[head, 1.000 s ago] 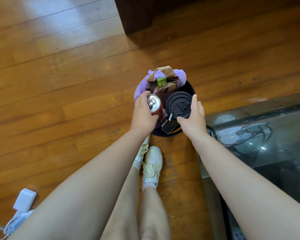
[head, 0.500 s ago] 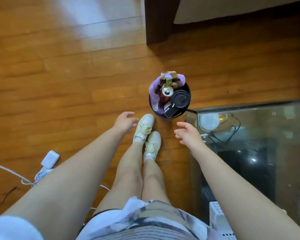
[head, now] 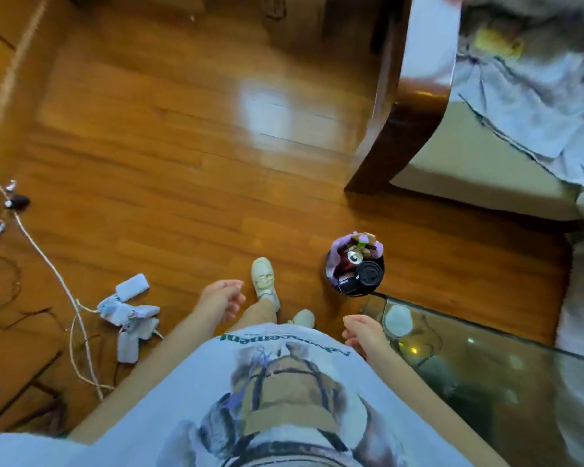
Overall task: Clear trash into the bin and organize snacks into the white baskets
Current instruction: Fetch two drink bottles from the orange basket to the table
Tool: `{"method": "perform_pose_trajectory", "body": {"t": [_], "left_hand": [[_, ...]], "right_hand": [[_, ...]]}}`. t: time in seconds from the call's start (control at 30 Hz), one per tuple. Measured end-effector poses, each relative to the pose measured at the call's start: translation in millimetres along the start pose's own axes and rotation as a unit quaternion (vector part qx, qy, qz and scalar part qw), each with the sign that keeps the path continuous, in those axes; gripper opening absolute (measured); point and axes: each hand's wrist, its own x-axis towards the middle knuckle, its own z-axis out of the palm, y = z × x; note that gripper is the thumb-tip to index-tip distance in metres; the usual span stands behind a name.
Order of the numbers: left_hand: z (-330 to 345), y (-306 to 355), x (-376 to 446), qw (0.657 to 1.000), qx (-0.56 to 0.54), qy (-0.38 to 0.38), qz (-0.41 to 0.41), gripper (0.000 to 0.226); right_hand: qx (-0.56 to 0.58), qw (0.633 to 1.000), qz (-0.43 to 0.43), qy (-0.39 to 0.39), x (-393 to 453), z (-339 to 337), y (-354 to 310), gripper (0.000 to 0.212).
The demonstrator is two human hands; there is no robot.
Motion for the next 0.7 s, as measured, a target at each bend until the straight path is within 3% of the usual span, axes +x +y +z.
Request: {"method": "perform_pose_trajectory", "body": {"t": [0.3,0.43,0.53,0.7], "left_hand": [[-109.0,-22.7,11.0,0.961,-0.247,0.109,-0.059,0.013],[-156.4,-10.6,40.1,0.932,-0.32,0.129,-0.112,0.009],[-242.4,60.6,98.3,0.924,-0.321,0.123,-0.167,0.02],[-253.4,90.3,107.8,0.94,-0.275,0.121,-0.161,0.015]], "right_hand": [[-0.145,0.982,-0.092,-0.083,-6.9,83.1,-168.4,0.021],[-0.172,0.972,-0.127,-0.101,-5.2,138.5,-246.9,0.009],[-0.175,0.974,-0.111,-0.094,4.7,216.7,-350.2,0.009],[-0.181,0.973,-0.105,-0.095,2.6,223.0,-351.9,0.01]]}}
